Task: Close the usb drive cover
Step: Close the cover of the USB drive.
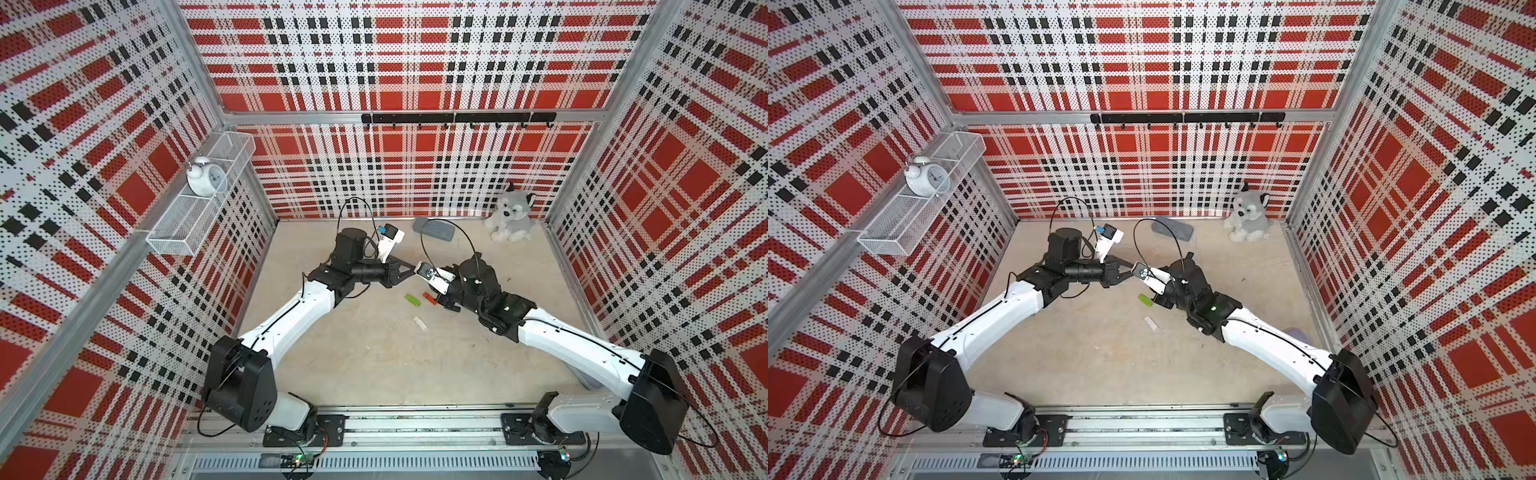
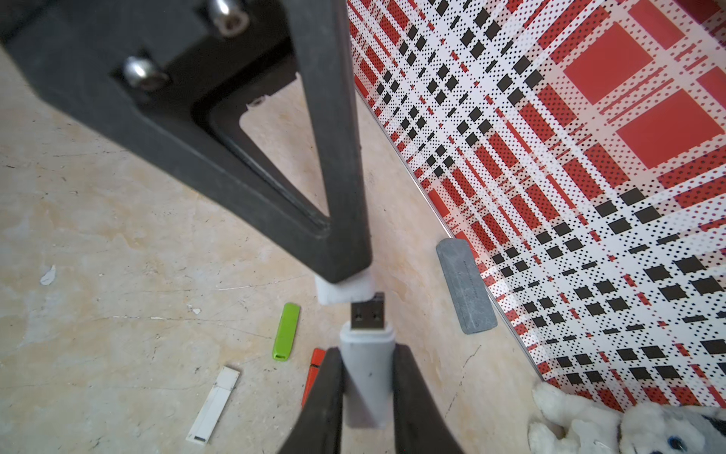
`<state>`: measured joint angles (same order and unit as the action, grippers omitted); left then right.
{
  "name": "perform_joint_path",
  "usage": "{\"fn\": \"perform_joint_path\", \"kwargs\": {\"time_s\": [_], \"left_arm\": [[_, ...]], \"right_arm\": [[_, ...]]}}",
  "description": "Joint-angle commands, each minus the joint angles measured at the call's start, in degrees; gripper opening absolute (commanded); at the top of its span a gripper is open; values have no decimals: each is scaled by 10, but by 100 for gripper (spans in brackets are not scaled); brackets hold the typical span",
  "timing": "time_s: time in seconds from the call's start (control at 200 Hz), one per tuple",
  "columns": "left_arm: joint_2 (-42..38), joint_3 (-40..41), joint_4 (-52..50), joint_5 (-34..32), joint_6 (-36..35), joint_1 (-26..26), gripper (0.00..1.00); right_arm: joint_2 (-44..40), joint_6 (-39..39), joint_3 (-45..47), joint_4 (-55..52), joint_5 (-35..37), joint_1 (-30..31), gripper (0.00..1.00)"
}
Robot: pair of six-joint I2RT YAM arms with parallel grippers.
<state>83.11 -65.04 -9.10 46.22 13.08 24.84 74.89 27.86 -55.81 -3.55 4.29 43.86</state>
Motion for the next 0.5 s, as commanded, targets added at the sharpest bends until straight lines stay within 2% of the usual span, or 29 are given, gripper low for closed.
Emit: {"fn": "perform_joint_path", "kwargs": {"time_s": [0.0, 0.496], "left_arm": [[3, -17, -5, -2, -10, 4, 0], [8, -10, -1, 3, -2, 4, 0]], "right_arm": [[1, 5, -14, -3, -7, 10, 14], [-8, 19, -4, 20, 6, 26, 13]]}}
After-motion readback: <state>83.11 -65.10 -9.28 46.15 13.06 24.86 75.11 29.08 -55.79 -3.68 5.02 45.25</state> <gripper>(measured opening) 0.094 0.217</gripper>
